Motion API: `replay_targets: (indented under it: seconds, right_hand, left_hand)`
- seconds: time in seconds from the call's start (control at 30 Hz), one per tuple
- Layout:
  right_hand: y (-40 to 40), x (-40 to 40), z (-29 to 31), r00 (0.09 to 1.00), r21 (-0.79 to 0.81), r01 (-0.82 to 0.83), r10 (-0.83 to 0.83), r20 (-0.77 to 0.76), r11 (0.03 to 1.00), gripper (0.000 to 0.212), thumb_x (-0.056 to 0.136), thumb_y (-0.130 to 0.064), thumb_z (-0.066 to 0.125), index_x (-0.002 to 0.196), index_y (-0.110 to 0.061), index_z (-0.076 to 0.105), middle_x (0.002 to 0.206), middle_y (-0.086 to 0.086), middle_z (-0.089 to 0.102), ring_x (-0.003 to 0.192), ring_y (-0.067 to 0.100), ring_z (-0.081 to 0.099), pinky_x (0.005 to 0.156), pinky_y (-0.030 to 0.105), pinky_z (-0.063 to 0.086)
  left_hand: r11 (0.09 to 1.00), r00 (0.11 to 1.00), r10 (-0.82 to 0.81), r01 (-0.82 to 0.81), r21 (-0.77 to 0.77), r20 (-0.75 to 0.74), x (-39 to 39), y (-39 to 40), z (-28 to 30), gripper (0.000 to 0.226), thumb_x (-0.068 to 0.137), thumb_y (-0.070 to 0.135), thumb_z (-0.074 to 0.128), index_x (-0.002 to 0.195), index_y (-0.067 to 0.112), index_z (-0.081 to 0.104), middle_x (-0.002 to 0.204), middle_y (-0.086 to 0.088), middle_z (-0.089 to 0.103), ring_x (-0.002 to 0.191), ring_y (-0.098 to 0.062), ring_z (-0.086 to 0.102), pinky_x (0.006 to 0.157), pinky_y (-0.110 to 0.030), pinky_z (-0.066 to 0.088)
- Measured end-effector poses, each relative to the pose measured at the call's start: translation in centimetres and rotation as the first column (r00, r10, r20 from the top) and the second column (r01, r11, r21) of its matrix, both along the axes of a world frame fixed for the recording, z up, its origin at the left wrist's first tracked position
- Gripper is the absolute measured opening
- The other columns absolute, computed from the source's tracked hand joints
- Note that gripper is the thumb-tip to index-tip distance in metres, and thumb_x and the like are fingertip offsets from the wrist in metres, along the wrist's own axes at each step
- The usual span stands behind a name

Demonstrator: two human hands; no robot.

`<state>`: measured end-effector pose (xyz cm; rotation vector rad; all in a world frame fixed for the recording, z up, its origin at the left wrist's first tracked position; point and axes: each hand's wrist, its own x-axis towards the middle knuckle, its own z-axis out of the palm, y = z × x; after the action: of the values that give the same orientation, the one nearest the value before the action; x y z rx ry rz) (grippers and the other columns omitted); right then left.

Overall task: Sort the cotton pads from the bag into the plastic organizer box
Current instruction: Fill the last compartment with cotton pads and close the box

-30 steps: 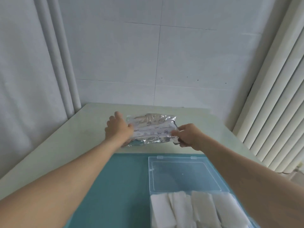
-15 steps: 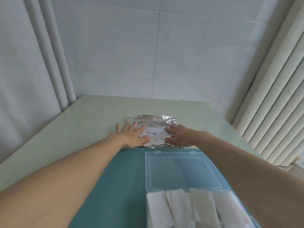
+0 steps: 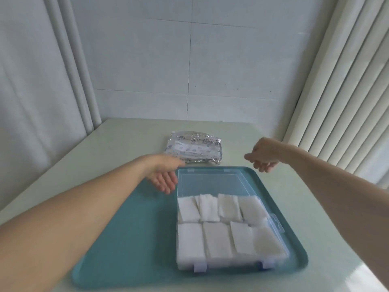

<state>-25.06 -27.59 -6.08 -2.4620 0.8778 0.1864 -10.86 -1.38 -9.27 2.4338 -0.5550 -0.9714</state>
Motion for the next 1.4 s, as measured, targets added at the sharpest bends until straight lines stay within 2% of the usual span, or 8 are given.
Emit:
replay_targets:
  seconds: [0.33,0.53,0.63,0.97,1.13,1.23,1.3,1.4]
  right_hand:
    - [2.8,-9.1,-2.1,0.993,0.482,-0.102,0.119,-0.005,0.87,0.024,0.098,-0.017,0.065,0.113,0.001,0.067,0.097,0.014,0.068,0.077,0.023,0.069,0.079,0.037,0.06]
    - [3.0,-11.4,-4.4,0.987,0.584,-0.084,-0.013,0.16,0.807,0.058,0.085,0.0,0.075,0.138,-0.011,0.053,0.1,0.007,0.069,0.08,0.02,0.065,0.076,0.031,0.058]
    - [3.8,-11.6,-5.1,0.966,0.581,-0.067,-0.093,0.241,0.811,0.066,0.08,0.005,0.079,0.139,-0.01,0.054,0.101,0.009,0.067,0.08,0.021,0.067,0.074,0.029,0.058]
    - [7.0,-8.8,-4.5,0.894,0.557,-0.11,-0.163,0.418,0.823,0.043,0.087,0.011,0.067,0.124,-0.009,0.062,0.11,0.013,0.065,0.079,0.023,0.065,0.071,0.036,0.061]
    - [6.3,-9.0,-4.2,0.891,0.701,-0.087,-0.26,0.373,0.708,0.026,0.101,-0.002,0.044,0.111,-0.003,0.068,0.112,0.02,0.06,0.083,0.034,0.065,0.076,0.042,0.059]
    - [5.9,-10.0,-3.6,0.901,0.785,-0.064,-0.302,0.311,0.616,0.028,0.102,-0.026,0.047,0.101,-0.009,0.07,0.116,0.017,0.062,0.097,0.03,0.058,0.087,0.042,0.049]
    - [6.1,-10.7,-3.3,0.941,0.709,-0.099,-0.166,0.295,0.699,0.028,0.099,-0.039,0.056,0.109,-0.017,0.072,0.13,0.005,0.063,0.109,0.024,0.055,0.096,0.04,0.046]
    - [6.9,-11.9,-3.6,0.97,0.391,-0.215,0.149,0.194,0.895,0.05,0.083,-0.031,0.079,0.13,-0.03,0.061,0.144,-0.001,0.053,0.126,0.018,0.054,0.106,0.035,0.048]
  left_hand:
    - [0.969,0.963,-0.108,0.046,-0.243,-0.246,-5.0,3.9,-1.9,0.028,0.102,0.025,0.054,0.105,-0.001,0.065,0.091,-0.015,0.069,0.073,-0.027,0.065,0.082,-0.043,0.057]
    - [0.922,0.996,-0.067,0.037,-0.384,-0.064,-6.6,4.5,-3.6,0.012,0.099,0.021,0.06,0.095,0.01,0.06,0.069,-0.001,0.067,0.05,-0.011,0.056,0.05,-0.024,0.04]
    - [0.893,0.999,-0.021,0.037,-0.449,0.041,-6.8,4.5,-4.5,0.021,0.094,0.022,0.068,0.106,0.009,0.056,0.082,-0.005,0.067,0.049,-0.008,0.052,0.042,-0.022,0.035]
    - [0.805,0.939,0.187,0.022,-0.593,0.289,-5.2,6.4,-3.9,0.028,0.086,0.009,0.075,0.102,0.011,0.053,0.097,-0.012,0.063,0.05,-0.017,0.056,0.044,-0.027,0.048]
    - [0.718,0.983,0.085,-0.174,-0.674,-0.163,-4.2,9.3,-3.6,0.027,0.099,-0.005,0.044,0.109,0.007,0.066,0.12,-0.032,0.058,0.082,-0.035,0.067,0.078,-0.041,0.061]
    - [0.706,0.893,0.0,-0.319,-0.632,-0.45,-3.9,10.7,-2.6,0.033,0.098,0.021,0.048,0.106,0.005,0.075,0.119,-0.032,0.059,0.101,-0.04,0.066,0.097,-0.047,0.053]
    - [0.781,0.904,-0.052,-0.227,-0.581,-0.424,-4.1,10.9,-2.3,0.048,0.093,0.044,0.055,0.12,0.007,0.068,0.117,-0.021,0.06,0.104,-0.034,0.064,0.098,-0.046,0.05]
    - [0.905,0.984,-0.158,0.112,-0.409,-0.08,-5.6,10.3,-2.4,0.058,0.085,0.045,0.073,0.136,0.024,0.055,0.134,-0.01,0.056,0.112,-0.021,0.063,0.094,-0.04,0.055]
